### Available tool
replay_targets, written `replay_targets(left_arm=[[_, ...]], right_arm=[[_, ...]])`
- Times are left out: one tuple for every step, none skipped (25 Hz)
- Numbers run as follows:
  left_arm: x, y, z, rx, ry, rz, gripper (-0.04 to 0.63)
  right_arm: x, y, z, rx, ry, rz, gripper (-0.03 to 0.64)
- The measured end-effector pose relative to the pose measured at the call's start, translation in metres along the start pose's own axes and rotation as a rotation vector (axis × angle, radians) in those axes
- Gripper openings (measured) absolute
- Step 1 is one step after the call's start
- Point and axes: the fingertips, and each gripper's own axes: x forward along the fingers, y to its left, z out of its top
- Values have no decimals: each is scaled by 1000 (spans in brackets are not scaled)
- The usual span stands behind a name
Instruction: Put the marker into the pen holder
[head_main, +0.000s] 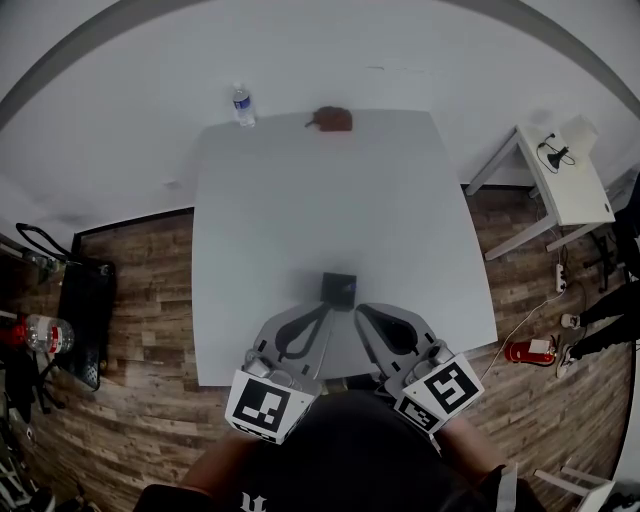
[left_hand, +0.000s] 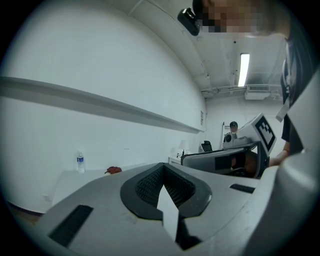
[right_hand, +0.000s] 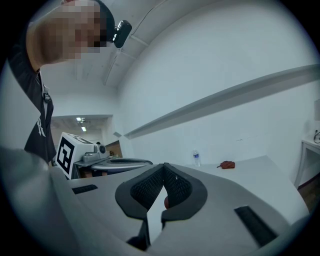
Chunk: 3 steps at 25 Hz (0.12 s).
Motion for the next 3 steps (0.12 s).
replay_targets(left_arm=[[0,0,-1,2,1,0,5],[0,1,-2,3,1,1,5],[0,1,-3,4,2,2,5]], right_arm=[[0,0,0,0,-2,-1,15],[1,0,0,0,-3,-1,15],[1,0,-1,0,-5,-1,15]])
